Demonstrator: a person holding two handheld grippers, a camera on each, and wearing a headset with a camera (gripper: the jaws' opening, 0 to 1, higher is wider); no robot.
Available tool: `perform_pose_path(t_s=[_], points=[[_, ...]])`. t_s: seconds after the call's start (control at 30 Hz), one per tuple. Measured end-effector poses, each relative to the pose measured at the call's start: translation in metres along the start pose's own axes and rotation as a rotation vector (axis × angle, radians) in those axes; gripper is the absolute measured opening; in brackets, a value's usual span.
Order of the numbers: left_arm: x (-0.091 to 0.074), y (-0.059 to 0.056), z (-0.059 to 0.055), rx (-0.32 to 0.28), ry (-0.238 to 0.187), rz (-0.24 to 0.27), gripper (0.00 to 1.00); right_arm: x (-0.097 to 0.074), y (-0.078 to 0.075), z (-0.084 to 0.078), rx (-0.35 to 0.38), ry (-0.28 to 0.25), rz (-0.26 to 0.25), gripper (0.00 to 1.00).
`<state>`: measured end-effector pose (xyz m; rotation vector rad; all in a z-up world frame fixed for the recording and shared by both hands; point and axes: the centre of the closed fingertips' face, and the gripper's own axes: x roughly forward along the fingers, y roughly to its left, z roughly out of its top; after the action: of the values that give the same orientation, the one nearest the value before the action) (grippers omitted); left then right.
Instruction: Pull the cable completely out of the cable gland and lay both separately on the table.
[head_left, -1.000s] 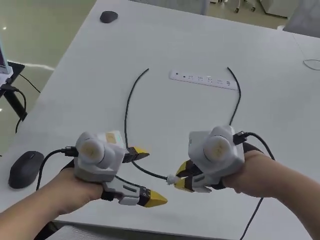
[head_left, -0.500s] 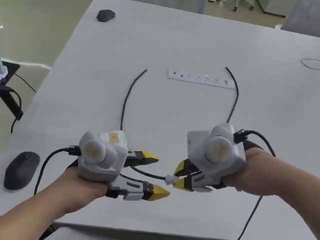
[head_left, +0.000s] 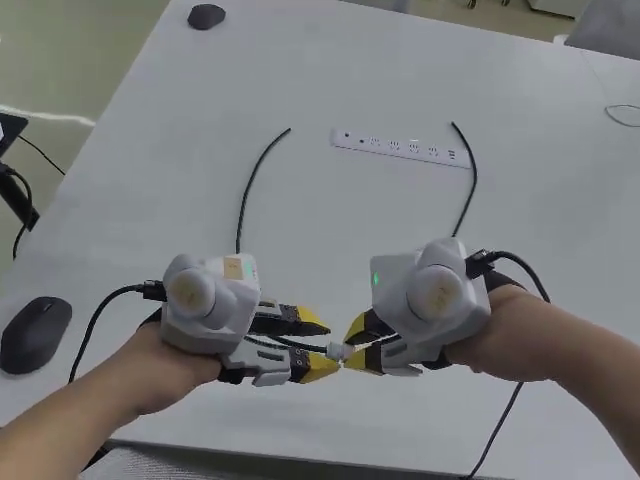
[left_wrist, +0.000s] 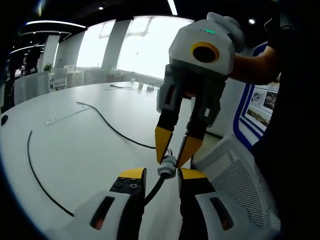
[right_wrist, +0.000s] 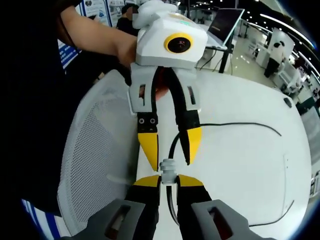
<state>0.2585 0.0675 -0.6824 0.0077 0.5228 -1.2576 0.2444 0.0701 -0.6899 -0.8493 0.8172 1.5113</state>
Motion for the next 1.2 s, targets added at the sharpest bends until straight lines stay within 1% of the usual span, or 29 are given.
perform_pose_path(t_s=[0.2, 0.4, 0.53, 0.6, 0.63, 0.7, 0.8, 0.93, 1.07, 1.1, 1.13, 1.2], points=[[0.002, -0.001, -0.004, -0.001, 0.015, -0.01, 0.2, 0.0, -0.001, -0.001, -0.008, -0.001, 0.005, 0.06], [0.004, -0.004, -0.004, 0.008, 0.015, -0.025, 0.16, 0.001, -0.002, -0.003, -0.039, 0.004, 0.003, 0.06], [0.005, -0.005, -0.005, 0.016, 0.015, -0.031, 0.16, 0.001, -0.001, -0.004, -0.053, 0.005, 0.003, 0.06], [0.005, -0.005, -0.005, 0.018, 0.017, -0.029, 0.16, 0.001, -0.001, -0.004, -0.077, 0.004, -0.001, 0.07], [0.005, -0.004, -0.004, 0.028, 0.014, -0.024, 0.15, 0.001, -0.001, -0.004, -0.093, 0.002, -0.004, 0.07], [0.005, -0.005, -0.005, 0.021, 0.016, -0.027, 0.15, 0.001, 0.0, -0.004, -0.093, -0.001, -0.002, 0.07], [0.004, -0.003, -0.004, 0.028, 0.015, -0.019, 0.15, 0.001, -0.002, -0.003, -0.11, -0.014, -0.012, 0.07], [0.003, -0.001, -0.001, 0.006, 0.009, -0.014, 0.15, -0.001, -0.004, -0.002, -0.098, -0.049, -0.025, 0.08], [0.001, -0.002, 0.002, -0.009, -0.002, -0.017, 0.15, -0.004, -0.005, 0.0, -0.062, -0.093, -0.021, 0.08], [0.001, -0.003, 0.004, -0.012, -0.012, -0.022, 0.15, -0.005, -0.006, -0.002, -0.046, -0.094, -0.018, 0.09], [0.001, -0.004, 0.004, -0.012, -0.013, -0.022, 0.15, -0.006, -0.006, -0.003, -0.036, -0.094, -0.018, 0.11], [0.0, -0.004, 0.006, -0.011, -0.018, -0.018, 0.15, -0.011, -0.009, -0.006, 0.022, -0.113, -0.015, 0.16]])
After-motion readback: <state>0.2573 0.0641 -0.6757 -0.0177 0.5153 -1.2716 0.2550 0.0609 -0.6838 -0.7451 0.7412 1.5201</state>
